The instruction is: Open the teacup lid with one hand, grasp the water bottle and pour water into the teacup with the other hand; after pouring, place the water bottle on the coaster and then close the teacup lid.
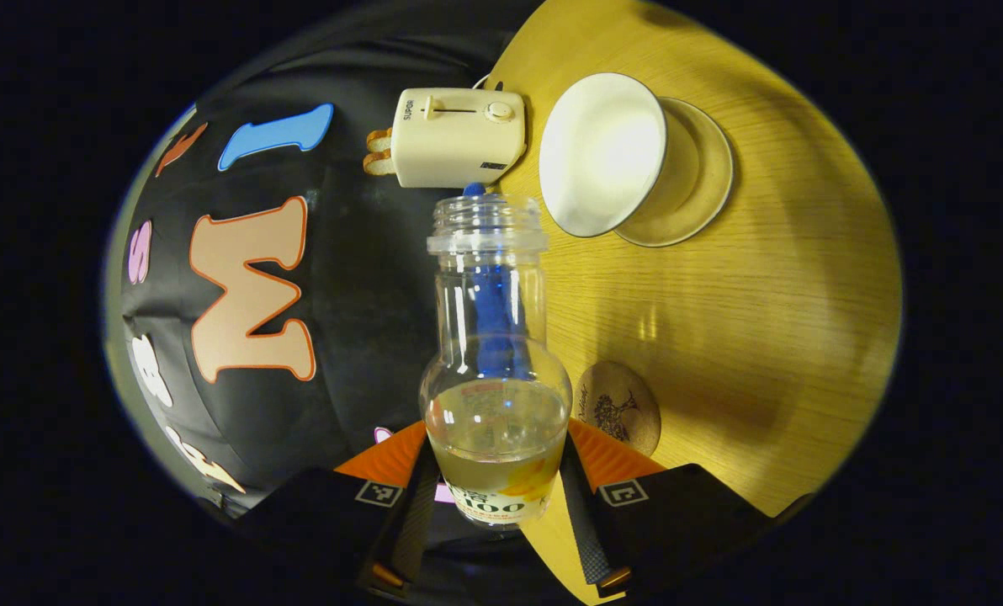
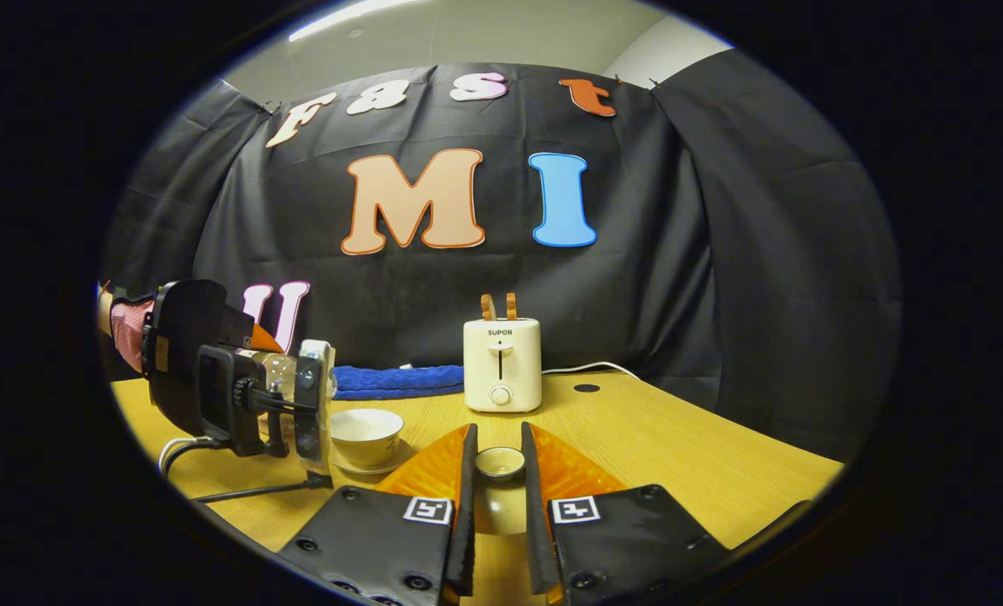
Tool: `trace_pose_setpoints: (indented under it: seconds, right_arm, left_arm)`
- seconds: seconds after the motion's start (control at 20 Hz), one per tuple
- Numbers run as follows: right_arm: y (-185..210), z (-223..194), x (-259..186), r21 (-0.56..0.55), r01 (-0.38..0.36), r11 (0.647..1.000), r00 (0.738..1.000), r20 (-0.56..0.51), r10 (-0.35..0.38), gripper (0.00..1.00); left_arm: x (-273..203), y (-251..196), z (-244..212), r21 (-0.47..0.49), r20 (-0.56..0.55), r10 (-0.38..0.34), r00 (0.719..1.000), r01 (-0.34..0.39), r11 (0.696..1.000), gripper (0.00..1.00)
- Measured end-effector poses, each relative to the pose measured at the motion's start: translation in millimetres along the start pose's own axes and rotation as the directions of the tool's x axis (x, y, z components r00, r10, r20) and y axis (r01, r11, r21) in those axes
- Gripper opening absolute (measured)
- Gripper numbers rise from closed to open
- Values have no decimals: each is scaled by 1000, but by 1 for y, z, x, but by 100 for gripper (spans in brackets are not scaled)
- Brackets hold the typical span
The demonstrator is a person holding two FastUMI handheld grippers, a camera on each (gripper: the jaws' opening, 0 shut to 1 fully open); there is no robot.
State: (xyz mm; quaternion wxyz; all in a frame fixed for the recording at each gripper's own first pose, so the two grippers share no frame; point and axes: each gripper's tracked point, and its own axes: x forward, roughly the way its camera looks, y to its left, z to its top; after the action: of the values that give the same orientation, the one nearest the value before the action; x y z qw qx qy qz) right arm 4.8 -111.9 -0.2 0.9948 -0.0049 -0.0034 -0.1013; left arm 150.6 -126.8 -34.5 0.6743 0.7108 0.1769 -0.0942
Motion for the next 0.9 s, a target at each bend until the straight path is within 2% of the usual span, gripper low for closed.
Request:
trace_pose_setpoints:
  seconds: [0.5,0.9]
  right_arm:
    - [1,-1,0,0,-6,1000,1000,-1,6,28]
    - [0,0,0,0,-7,1000,1000,-1,7,29]
  left_arm:
    - [-1,14,4,174,-19,51,999,-47,984,69]
    - [-4,23,4,269,-28,77,997,-67,961,69]
